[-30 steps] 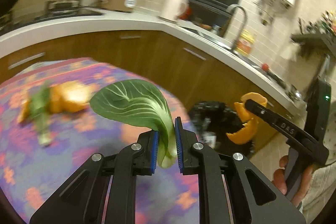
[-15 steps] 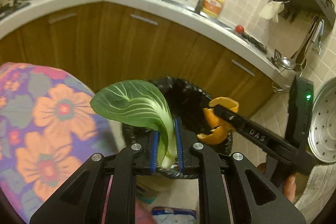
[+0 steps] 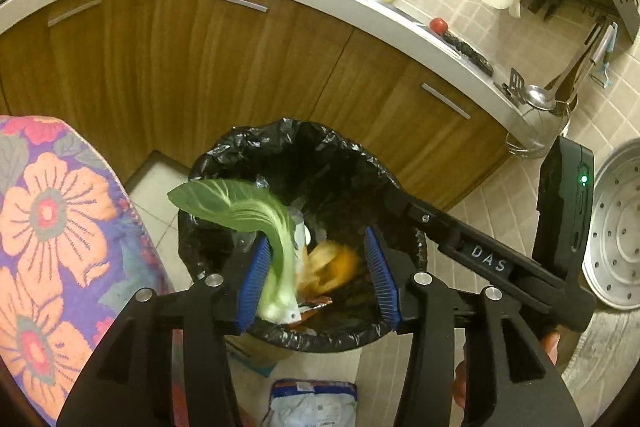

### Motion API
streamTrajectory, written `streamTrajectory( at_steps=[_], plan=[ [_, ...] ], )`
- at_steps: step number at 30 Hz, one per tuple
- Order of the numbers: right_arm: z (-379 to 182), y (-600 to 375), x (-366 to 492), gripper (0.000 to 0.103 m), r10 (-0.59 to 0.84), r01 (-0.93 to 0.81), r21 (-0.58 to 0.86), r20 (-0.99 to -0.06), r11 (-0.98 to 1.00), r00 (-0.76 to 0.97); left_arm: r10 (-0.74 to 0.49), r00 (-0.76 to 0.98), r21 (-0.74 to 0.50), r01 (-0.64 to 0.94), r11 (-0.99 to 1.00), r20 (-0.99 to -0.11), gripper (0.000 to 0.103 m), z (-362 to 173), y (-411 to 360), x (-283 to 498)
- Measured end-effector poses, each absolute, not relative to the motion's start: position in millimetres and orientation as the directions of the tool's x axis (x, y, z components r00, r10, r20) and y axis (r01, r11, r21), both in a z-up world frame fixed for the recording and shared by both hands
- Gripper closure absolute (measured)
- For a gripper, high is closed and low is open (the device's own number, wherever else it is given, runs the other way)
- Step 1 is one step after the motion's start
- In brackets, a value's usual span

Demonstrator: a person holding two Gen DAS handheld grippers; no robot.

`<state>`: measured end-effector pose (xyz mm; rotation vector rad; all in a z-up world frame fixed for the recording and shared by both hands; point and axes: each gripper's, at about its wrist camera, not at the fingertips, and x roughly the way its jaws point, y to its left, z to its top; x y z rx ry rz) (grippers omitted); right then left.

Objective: Collect trash
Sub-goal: 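Carry the bok choy and peel over the bin and open both tools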

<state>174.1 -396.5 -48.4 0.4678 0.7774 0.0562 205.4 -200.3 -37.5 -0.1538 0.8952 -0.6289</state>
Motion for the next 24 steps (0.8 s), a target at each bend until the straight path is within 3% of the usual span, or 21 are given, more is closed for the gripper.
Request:
streamTrajectory(
  at_steps=[5,16,24],
  plan=[
    [-42,-395,168,0.054,0.222,0.126,0.443,-0.652,0.888,0.725,-0.597,0.431,-0.393,0.474,0.788,-0.676,0.040,-35,-200,201],
    [-28,-420,147,0.054,0.184,0.180,0.464,-0.635,0.867,0.750,-0.656,0.197,-0.539,0.425,0.727,-0.729,0.038,-53,-221,248],
    [-32,-442,143,0.054,0.172,0.211,0.487,-0.629,0.848,0.758,-0.545,0.111,-0.457,0.423,0.783,-0.831,0.035,-68,-239,260]
  ],
)
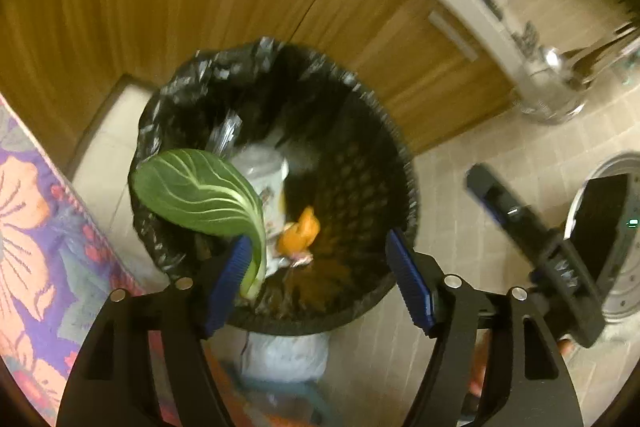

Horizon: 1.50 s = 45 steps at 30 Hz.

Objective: Collect trash
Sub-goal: 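Carry the bok choy and peel over the bin and open both tools, then grasp the second bok choy with the left tool while the right tool grasps a peel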

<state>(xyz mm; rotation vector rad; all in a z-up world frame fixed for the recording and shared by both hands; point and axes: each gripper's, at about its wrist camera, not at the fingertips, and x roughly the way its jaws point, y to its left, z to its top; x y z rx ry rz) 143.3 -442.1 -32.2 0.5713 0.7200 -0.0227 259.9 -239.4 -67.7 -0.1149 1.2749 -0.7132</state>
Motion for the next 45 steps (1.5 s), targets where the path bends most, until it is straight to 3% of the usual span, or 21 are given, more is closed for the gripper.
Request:
streamTrajectory(
  at_steps=[6,14,21,28,34,45],
  plan=[
    [-32,-447,142,0.054,0.178,0.209,0.501,-0.618,0.840,0.765,-0.489,0.109,-0.396,0.449,0.801,-0.865,0.035,-71,-245,259],
    [-20,-430,137,0.054,0.200,0.150,0.494,-0.586,0.856,0.786,-0.549,0.294,-0.381,0.473,0.795,-0.782,0.035,-34,-210,225],
    [2,-378,139,0.054,0.265,0.034,0.473,-0.550,0.881,0.792,-0.517,0.514,-0.318,0.427,0.846,-0.685,0.035,12,-148,179],
    [17,-287,151,0.054,0.359,-0.117,0.427,-0.549,0.897,0.755,-0.400,0.688,-0.271,0.295,0.916,-0.605,0.030,42,-58,134],
    [19,-211,156,0.054,0.455,-0.230,0.422,-0.575,0.877,0.680,-0.292,0.772,-0.308,0.131,0.942,-0.565,0.029,45,36,101],
    [29,-72,160,0.054,0.521,-0.440,0.297,-0.627,0.847,0.579,-0.171,0.789,-0.431,-0.129,0.893,-0.591,0.029,10,156,78]
  ],
)
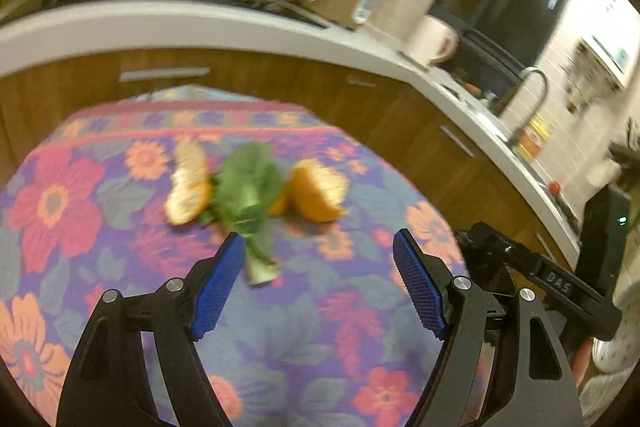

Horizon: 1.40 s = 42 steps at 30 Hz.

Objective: Collect trash
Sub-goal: 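Grasp the second bok choy with the left tool while the right tool grasps a peel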

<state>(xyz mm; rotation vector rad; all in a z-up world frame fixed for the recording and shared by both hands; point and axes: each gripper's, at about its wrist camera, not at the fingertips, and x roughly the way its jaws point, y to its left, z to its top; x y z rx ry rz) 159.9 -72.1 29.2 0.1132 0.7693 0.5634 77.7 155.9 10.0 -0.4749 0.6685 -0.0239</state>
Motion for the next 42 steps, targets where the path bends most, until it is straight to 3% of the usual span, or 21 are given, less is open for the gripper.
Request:
streamTrajectory(
  at_steps=[6,11,18,22,25,29,32,34,42],
  plan=[
    [17,-15,182,0.054,0.548,-0.532,0.261,-0.668,0.806,0.503,-0.138,0.742,-0.420,-0.208,0.883,-0.656,0.029,-18,170,103],
    [4,10,211,0.054,0.564,-0.517,0.311,-0.689,0.797,0.456,-0.123,0.721,-0.427,-0.256,0.867,-0.682,0.031,-34,184,129],
    [-15,23,244,0.054,0.561,-0.475,0.345,-0.693,0.810,0.453,-0.055,0.715,-0.344,-0.266,0.900,-0.697,0.035,-44,181,143],
    [-32,35,247,0.055,0.545,-0.472,0.338,-0.725,0.814,0.422,-0.023,0.701,-0.303,-0.278,0.912,-0.713,0.038,-46,179,147],
    [-30,40,243,0.056,0.523,-0.486,0.295,-0.728,0.822,0.443,0.028,0.688,-0.255,-0.306,0.918,-0.726,0.048,-46,176,147],
    [-37,46,245,0.071,0.503,-0.494,0.277,-0.758,0.824,0.414,0.000,0.703,-0.289,-0.292,0.912,-0.711,0.067,-46,177,142],
    [-39,49,243,0.081,0.495,-0.506,0.260,-0.765,0.822,0.411,-0.020,0.722,-0.323,-0.285,0.903,-0.692,0.070,-45,179,136],
    [-39,51,241,0.095,0.488,-0.514,0.245,-0.769,0.822,0.414,-0.028,0.734,-0.338,-0.278,0.899,-0.678,0.071,-43,179,131],
    [-24,39,220,0.101,0.498,-0.522,0.212,-0.709,0.826,0.499,-0.055,0.783,-0.398,-0.252,0.882,-0.619,0.075,-35,184,103]
  ],
)
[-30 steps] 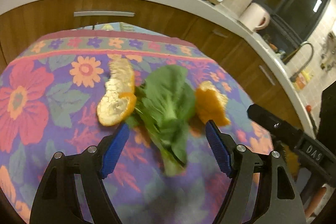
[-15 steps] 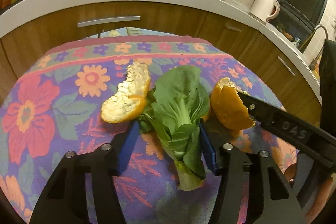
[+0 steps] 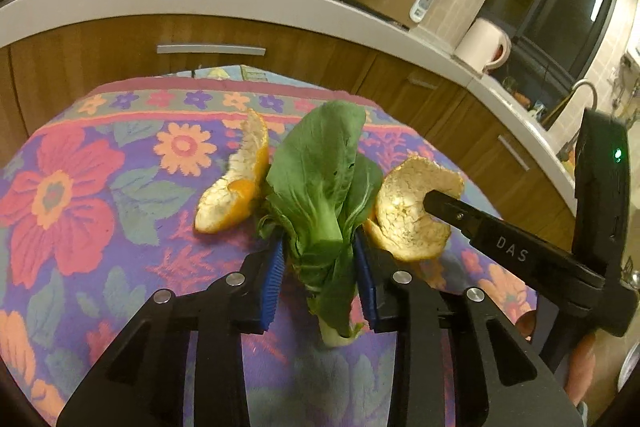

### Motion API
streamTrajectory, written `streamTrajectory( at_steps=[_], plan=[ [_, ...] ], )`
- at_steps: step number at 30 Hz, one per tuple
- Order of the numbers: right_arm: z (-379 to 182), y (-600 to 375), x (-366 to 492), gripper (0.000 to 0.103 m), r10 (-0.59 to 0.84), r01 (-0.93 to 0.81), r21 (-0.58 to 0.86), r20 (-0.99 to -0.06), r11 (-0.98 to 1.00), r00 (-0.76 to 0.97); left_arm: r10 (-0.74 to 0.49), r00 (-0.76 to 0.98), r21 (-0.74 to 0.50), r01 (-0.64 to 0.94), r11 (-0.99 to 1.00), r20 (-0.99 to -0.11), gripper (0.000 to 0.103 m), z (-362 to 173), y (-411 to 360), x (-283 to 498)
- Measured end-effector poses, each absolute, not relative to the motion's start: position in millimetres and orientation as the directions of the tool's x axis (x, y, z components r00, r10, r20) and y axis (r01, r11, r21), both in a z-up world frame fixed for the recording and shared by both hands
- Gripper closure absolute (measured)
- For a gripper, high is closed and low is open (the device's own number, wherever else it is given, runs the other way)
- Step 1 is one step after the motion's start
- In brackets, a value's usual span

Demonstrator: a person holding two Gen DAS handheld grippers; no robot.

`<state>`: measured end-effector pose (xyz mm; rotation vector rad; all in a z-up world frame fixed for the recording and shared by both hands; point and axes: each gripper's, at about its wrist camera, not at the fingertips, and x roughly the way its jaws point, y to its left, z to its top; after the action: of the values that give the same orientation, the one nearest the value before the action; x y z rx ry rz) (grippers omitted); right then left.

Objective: Collect trash
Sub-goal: 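Grasp the second bok choy with the left tool while the right tool grasps a peel, then carry the bok choy and peel over the bin and open both tools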

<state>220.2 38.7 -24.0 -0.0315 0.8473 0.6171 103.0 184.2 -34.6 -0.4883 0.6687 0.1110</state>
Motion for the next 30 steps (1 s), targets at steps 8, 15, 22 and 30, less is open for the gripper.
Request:
streamTrajectory(
  at_steps=[8,15,22,30],
  plan=[
    [-5,-3,176,0.101,0.541,-0.515,0.245,-0.620,0.821,0.568,-0.069,0.814,-0.438,-0.236,0.868,-0.576,0.081,-25,190,38],
    [9,-49,143,0.101,0.557,-0.498,0.276,-0.568,0.822,0.606,-0.107,0.849,-0.463,-0.172,0.869,-0.517,0.083,-11,179,2],
    [24,-102,116,0.101,0.527,-0.456,0.270,-0.510,0.848,0.680,-0.165,0.869,-0.444,-0.069,0.894,-0.467,0.084,12,141,-4],
    [29,-179,112,0.101,0.482,-0.359,0.330,-0.467,0.873,0.741,-0.258,0.853,-0.389,0.071,0.918,-0.453,0.084,35,70,20]
  ],
)
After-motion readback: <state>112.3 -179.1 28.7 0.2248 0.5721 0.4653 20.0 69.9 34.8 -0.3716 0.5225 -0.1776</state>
